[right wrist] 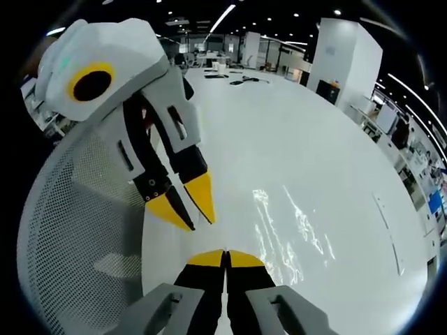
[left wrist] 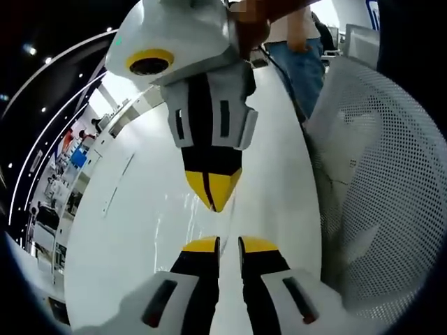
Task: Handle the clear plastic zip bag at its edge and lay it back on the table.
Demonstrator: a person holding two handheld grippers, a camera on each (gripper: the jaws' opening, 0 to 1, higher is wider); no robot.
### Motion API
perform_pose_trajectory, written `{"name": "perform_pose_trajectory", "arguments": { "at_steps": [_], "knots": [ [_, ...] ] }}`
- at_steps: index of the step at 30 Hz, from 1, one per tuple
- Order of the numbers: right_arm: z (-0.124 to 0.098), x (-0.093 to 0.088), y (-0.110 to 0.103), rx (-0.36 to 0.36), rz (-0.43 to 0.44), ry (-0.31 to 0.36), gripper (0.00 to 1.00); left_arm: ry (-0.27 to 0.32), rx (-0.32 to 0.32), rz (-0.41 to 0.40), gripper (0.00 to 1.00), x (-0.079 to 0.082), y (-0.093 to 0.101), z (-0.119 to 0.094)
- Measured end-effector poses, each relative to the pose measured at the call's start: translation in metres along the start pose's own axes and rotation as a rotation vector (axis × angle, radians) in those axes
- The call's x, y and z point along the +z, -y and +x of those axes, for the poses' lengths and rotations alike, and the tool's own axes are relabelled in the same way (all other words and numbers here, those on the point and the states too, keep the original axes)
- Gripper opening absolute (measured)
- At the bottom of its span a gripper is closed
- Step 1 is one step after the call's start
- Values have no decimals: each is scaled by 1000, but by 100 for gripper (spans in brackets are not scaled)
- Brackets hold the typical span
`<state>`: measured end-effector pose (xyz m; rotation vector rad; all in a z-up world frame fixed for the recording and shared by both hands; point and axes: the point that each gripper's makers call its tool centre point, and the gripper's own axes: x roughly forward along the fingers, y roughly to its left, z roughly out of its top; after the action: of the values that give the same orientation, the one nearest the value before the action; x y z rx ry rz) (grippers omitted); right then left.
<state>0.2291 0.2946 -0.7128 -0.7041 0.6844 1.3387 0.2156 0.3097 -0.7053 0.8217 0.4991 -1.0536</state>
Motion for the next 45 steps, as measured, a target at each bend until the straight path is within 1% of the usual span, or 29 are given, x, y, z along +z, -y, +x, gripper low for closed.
{"name": "perform_pose_trajectory", "arguments": {
  "at_steps": [6, 11, 17, 22, 23, 25, 30, 37, 40, 43, 45],
  "knots": [
    [-3, 3, 3, -13, 1, 15, 0, -23, 2, 3, 7, -5, -2, 5],
    [-4, 4, 5, -21, -2, 20, 0, -20, 4, -2, 5, -3, -3, 3],
    [-6, 6, 6, -28, -5, 25, 0, -27, 6, -1, 1, -5, -4, 3],
    [-7, 9, 8, -36, -7, 33, 0, -34, 14, -10, 1, -9, -5, 3],
    [-8, 9, 9, -39, -8, 33, 0, -34, 16, -12, 1, -11, -7, 5],
    [-9, 10, 10, -45, -11, 36, 0, -35, 17, -15, 1, -9, -6, 2],
    [-11, 12, 14, -56, -14, 44, 0, -36, 15, -18, 1, -9, -5, 2],
    [-15, 16, 18, -85, -27, 58, 0, -50, 17, -19, 1, -8, -5, -1],
    [-16, 18, 21, -99, -41, 65, 0, -55, 21, -18, 1, -11, -10, 0],
    [-19, 22, 24, -119, -60, 77, 0, -58, 24, -15, 1, -7, -10, -4],
    [-23, 24, 25, -130, -60, 87, 0, -60, 27, -16, 1, -10, -13, -3]
  ]
}}
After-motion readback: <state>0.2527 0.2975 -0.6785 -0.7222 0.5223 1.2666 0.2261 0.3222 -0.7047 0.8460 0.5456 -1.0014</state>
